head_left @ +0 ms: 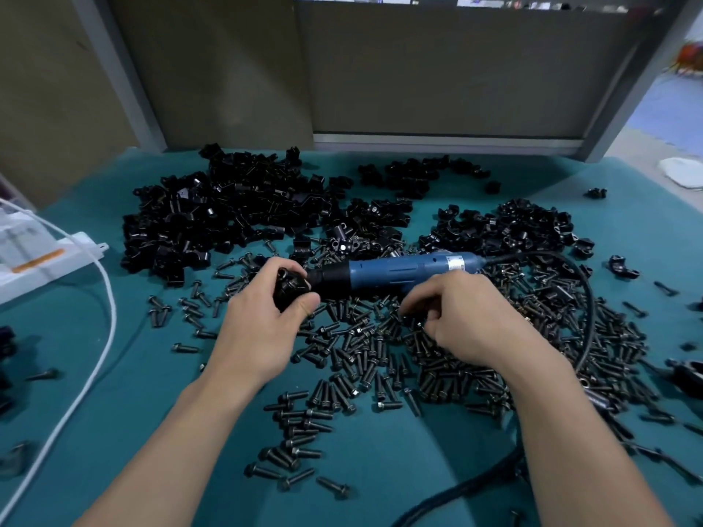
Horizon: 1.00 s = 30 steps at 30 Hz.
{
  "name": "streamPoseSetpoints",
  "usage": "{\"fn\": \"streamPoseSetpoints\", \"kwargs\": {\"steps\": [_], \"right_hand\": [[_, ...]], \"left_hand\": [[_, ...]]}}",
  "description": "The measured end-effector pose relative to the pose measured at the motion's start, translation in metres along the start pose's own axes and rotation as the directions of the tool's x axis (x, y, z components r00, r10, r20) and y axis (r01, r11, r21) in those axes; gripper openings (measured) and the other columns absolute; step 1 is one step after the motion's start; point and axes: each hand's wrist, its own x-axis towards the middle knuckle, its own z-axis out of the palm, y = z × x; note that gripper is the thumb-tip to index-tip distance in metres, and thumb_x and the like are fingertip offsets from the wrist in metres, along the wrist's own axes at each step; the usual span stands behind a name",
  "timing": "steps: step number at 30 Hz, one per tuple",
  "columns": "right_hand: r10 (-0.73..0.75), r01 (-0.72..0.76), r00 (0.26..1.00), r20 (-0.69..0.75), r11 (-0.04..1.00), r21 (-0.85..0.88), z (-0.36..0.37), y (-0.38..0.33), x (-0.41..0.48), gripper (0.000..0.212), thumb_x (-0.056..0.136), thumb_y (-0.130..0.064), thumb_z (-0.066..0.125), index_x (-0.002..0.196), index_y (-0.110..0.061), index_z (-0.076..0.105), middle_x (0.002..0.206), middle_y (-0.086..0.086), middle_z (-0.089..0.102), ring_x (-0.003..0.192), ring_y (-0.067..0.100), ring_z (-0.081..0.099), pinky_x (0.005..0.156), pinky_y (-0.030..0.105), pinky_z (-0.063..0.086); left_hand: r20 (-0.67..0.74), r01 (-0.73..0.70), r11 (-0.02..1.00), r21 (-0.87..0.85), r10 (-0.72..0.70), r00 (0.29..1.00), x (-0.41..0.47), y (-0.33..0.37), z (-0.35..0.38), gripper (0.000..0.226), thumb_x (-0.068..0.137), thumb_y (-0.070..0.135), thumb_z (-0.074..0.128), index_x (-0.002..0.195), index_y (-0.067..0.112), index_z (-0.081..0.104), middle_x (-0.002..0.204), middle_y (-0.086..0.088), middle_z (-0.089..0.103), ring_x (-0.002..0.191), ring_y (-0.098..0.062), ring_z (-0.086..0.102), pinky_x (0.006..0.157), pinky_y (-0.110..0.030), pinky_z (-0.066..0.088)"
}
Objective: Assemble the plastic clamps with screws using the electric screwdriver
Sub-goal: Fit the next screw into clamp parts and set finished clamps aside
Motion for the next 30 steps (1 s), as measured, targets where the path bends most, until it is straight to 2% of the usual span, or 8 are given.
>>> {"fn": "streamPoseSetpoints", "kwargs": {"steps": [4, 7, 10, 12, 17, 22, 27, 30], "right_hand": [[0.017, -0.016, 1.000, -0.023, 0.997, 0.072, 0.004, -0.005, -0.003, 0.038, 0.093, -0.004, 0.067, 0.083, -0.039, 0.079, 0.076, -0.020, 0.070, 0.054, -0.007, 0.062, 0.046, 0.007, 0.042], [0.016, -0.003, 0.997, -0.077, 0.984, 0.177, 0.017, -0.019, -0.002, 0.041, 0.101, -0.009, 0.058, 0.118, -0.043, 0.074, 0.095, -0.003, 0.073, 0.042, -0.002, 0.056, 0.039, 0.009, 0.036], [-0.080, 0.077, 0.996, 0.048, 0.996, 0.054, 0.035, -0.034, -0.005, 0.065, 0.101, -0.004, 0.050, 0.152, -0.044, 0.045, 0.139, 0.001, 0.056, 0.108, 0.010, 0.063, 0.088, 0.020, 0.050], [-0.107, 0.107, 0.992, 0.066, 0.994, 0.007, 0.041, -0.036, -0.005, 0.069, 0.101, -0.001, 0.047, 0.157, -0.040, 0.037, 0.154, -0.005, 0.041, 0.139, 0.021, 0.041, 0.118, 0.035, 0.035], [-0.141, 0.141, 0.990, -0.023, 0.990, -0.006, 0.036, -0.039, 0.002, 0.021, 0.098, -0.012, 0.059, 0.104, -0.032, 0.062, 0.111, -0.010, 0.057, 0.098, 0.012, 0.053, 0.081, 0.028, 0.038], [-0.214, 0.212, 0.977, 0.010, 0.965, -0.153, 0.041, -0.050, 0.005, 0.036, 0.096, -0.003, 0.058, 0.116, -0.033, 0.060, 0.104, -0.006, 0.061, 0.097, 0.016, 0.050, 0.083, 0.030, 0.044], [-0.113, 0.114, 0.993, -0.026, 0.993, 0.032, 0.039, -0.045, 0.006, 0.031, 0.102, -0.004, 0.053, 0.109, -0.029, 0.071, 0.107, -0.007, 0.060, 0.073, 0.011, 0.057, 0.059, 0.021, 0.045], [-0.126, 0.126, 0.992, 0.009, 0.992, 0.024, 0.035, -0.041, 0.005, 0.019, 0.102, -0.017, 0.060, 0.109, -0.031, 0.071, 0.108, -0.009, 0.062, 0.084, 0.013, 0.061, 0.071, 0.023, 0.049]], "left_hand": [[-0.069, -0.019, 1.000, -0.023, 0.018, 0.997, -0.002, -0.001, -0.001, 0.023, 0.095, 0.035, 0.073, 0.101, 0.047, 0.054, 0.072, 0.007, 0.065, 0.053, -0.003, 0.057, 0.048, -0.014, 0.043], [-0.105, -0.014, 0.999, -0.029, 0.011, 0.994, -0.003, 0.000, -0.001, 0.023, 0.095, 0.035, 0.072, 0.100, 0.047, 0.054, 0.071, 0.005, 0.066, 0.055, -0.003, 0.058, 0.050, -0.014, 0.045], [-0.133, 0.008, 0.999, -0.044, -0.014, 0.991, -0.002, -0.001, -0.002, 0.021, 0.095, 0.037, 0.072, 0.101, 0.047, 0.054, 0.072, 0.002, 0.069, 0.063, -0.009, 0.064, 0.052, -0.019, 0.049], [-0.136, 0.009, 0.999, -0.050, -0.016, 0.991, -0.003, -0.002, -0.004, 0.020, 0.095, 0.039, 0.072, 0.103, 0.045, 0.055, 0.074, 0.000, 0.071, 0.063, -0.015, 0.068, 0.052, -0.026, 0.053], [-0.141, 0.012, 0.997, -0.073, -0.022, 0.990, -0.003, -0.003, -0.006, 0.020, 0.095, 0.038, 0.073, 0.103, 0.045, 0.055, 0.076, 0.002, 0.072, 0.061, -0.018, 0.070, 0.059, -0.040, 0.059], [-0.134, -0.015, 0.998, -0.064, 0.007, 0.991, -0.003, -0.002, -0.005, 0.020, 0.094, 0.036, 0.074, 0.100, 0.043, 0.056, 0.075, 0.007, 0.069, 0.059, -0.018, 0.062, 0.049, -0.022, 0.049], [-0.123, -0.025, 0.998, -0.052, 0.019, 0.992, -0.004, -0.002, -0.002, 0.021, 0.093, 0.036, 0.075, 0.100, 0.044, 0.057, 0.064, -0.003, 0.067, 0.056, -0.020, 0.061, 0.050, -0.030, 0.048], [-0.109, -0.020, 0.998, -0.053, 0.014, 0.994, -0.004, -0.002, -0.003, 0.022, 0.093, 0.038, 0.075, 0.100, 0.045, 0.056, 0.063, -0.005, 0.067, 0.054, -0.022, 0.061, 0.050, -0.034, 0.049]]}}
